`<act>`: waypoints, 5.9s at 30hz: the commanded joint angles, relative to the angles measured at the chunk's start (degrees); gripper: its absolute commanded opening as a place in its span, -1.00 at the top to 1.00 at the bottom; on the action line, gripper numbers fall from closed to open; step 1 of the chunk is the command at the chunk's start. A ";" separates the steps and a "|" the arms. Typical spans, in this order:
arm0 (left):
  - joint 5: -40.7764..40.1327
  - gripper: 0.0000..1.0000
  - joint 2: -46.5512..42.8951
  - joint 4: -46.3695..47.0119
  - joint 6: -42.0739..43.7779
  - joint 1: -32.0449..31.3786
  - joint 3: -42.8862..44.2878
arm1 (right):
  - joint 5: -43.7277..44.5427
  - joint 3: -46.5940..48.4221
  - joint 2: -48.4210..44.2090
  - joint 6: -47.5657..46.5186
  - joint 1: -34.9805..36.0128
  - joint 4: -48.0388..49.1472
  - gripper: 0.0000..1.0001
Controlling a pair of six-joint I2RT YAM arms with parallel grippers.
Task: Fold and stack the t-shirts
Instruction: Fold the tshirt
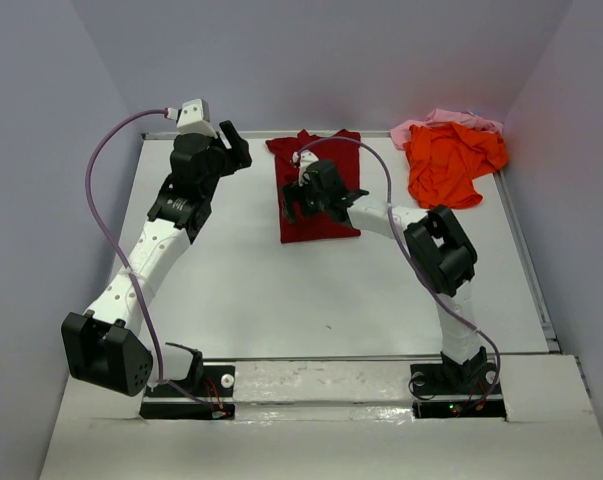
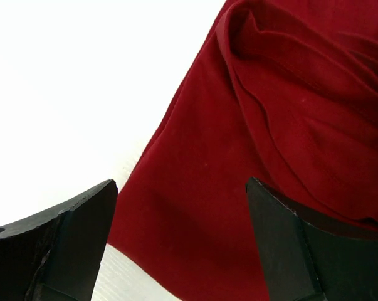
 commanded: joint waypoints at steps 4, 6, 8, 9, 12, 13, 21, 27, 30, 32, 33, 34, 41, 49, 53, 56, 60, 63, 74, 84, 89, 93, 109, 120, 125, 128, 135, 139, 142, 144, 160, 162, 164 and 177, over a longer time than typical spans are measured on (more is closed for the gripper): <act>0.41 -0.59 -1.11 2.62 0.52 0.77 -0.15 | 0.60 2.63 -1.70 -1.07 0.69 1.64 -0.77; 0.41 -0.59 -1.11 2.62 0.52 0.69 -0.15 | 0.69 2.98 -0.03 -0.90 0.69 1.63 -0.77; 0.41 -0.59 -1.11 2.70 0.52 0.69 -0.15 | 0.78 3.77 1.46 -0.81 0.69 1.72 -0.77; 0.41 -0.59 -1.11 2.70 0.52 0.69 -0.24 | 1.04 4.30 1.47 -0.98 0.69 1.46 -0.77; 0.49 -0.59 -1.03 2.70 0.61 0.77 -0.15 | 1.92 5.44 3.31 -1.16 0.69 1.11 -0.76; 0.49 -0.59 -0.94 2.70 0.61 0.69 -0.24 | 1.92 5.45 3.84 -1.07 0.69 1.28 -0.77; 0.41 -0.59 -1.02 2.79 0.52 0.69 -0.33 | 3.51 8.26 6.57 -1.34 0.69 -0.48 -0.76; 0.49 -0.59 -1.02 2.88 0.61 0.78 -0.41 | 5.44 10.19 7.80 -1.77 -0.62 -0.74 -0.76; 0.41 -0.59 -1.11 2.88 0.61 0.77 -0.41 | 5.79 10.98 8.15 -2.12 -1.33 -0.83 -0.76; 0.41 -0.59 -1.20 2.88 0.79 0.78 -0.41 | 6.05 11.34 8.32 -2.21 -2.03 -0.83 -0.76; 0.32 -0.59 -1.20 2.88 0.79 0.78 -0.41 | 5.79 12.29 8.59 -2.47 -2.55 -1.00 -0.76; 0.32 -0.59 -1.11 2.88 0.70 0.69 -0.41 | 5.88 12.83 8.85 -2.48 -2.56 -1.27 -0.76; 0.06 -0.59 -1.11 2.88 0.88 0.69 -0.42 | 5.53 16.78 12.45 -2.39 -5.54 -2.93 -0.75; 0.14 -0.59 -0.94 3.06 0.79 0.69 -0.59 | 5.52 24.86 16.50 -3.18 -7.83 -7.06 -0.75; 0.41 -0.59 -0.94 3.14 0.79 0.69 -0.68 | 6.58 26.80 16.85 -5.20 -8.36 -7.16 -0.77; 0.76 -0.59 -0.94 3.23 0.79 0.78 -0.59 | 7.11 29.26 17.81 -6.61 -8.36 -7.60 -0.79; 0.76 -0.59 -0.85 3.23 0.61 0.77 -0.59 | 8.16 32.69 19.83 -10.03 -8.36 -7.33 -0.85; 0.93 -0.59 -0.76 3.23 0.61 0.77 -0.77 | 7.90 35.68 22.20 -10.65 -8.36 -7.42 -0.89; 2.78 -0.59 -1.02 3.67 0.00 0.69 -0.77 | 8.34 35.87 19.41 -14.25 -8.89 -2.94 -0.94; 3.04 -0.59 -1.38 3.85 0.00 0.77 -0.85 | 11.93 23.83 7.72 -15.22 -8.89 -1.09 -0.96; 3.48 -0.59 -1.55 4.02 -0.18 0.78 -0.94 | 18.00 19.25 5.86 -16.54 -9.50 0.05 -0.95; 3.83 -0.59 -1.38 4.11 -0.27 0.77 -1.03 | 19.06 22.48 8.14 -11.90 -12.74 -4.24 -0.81; 4.19 -0.59 -1.38 4.20 -0.27 0.69 -1.12 | 15.47 22.68 10.00 -4.32 -14.34 -11.82 -0.88; 4.27 -0.59 -1.38 4.29 -0.44 0.77 -1.12 | 11.86 20.74 7.88 -3.27 -14.34 -11.29 0.19; 4.19 -0.59 -1.55 4.29 -0.36 0.78 -1.21 | 9.92 21.62 8.85 -2.30 -14.34 -11.55 1.00; 4.27 -0.59 -1.46 4.29 -0.44 0.77 -1.21 | 10.01 22.15 9.47 -2.47 -14.34 -11.81 1.00; 4.54 -0.59 -1.64 4.46 -0.44 0.78 -1.21 | 9.48 22.32 6.92 -3.88 -13.73 -11.46 1.00; 4.54 -0.59 -1.90 4.55 -0.53 0.69 -1.29 | 11.59 21.71 4.38 -5.64 -12.58 -11.29 0.46; 4.54 -0.59 -2.08 4.64 -0.62 0.77 -1.38 | 12.12 20.04 2.00 -6.69 -11.88 -11.03 -0.34; 4.62 -0.59 -2.17 4.72 -0.62 0.69 -1.38 | 13.78 17.59 0.08 -8.52 -10.65 -9.80 -0.75; 4.80 -0.59 -2.69 4.81 -0.79 0.69 -1.47 | 12.39 4.30 -4.07 -2.48 -7.66 -6.37 -0.19; 4.89 -0.59 -2.61 4.81 -0.71 0.69 -1.47 | 12.38 4.92 -2.84 -2.48 -7.66 -6.10 -0.26; 4.89 -0.59 -2.61 4.81 -0.79 0.78 -1.56 | 12.47 6.23 -1.35 -2.48 -7.66 -7.06 -0.35; 4.54 -0.59 -2.61 4.81 -0.53 0.77 -1.56 | 12.11 15.20 8.23 -1.95 -7.66 -9.26 -0.34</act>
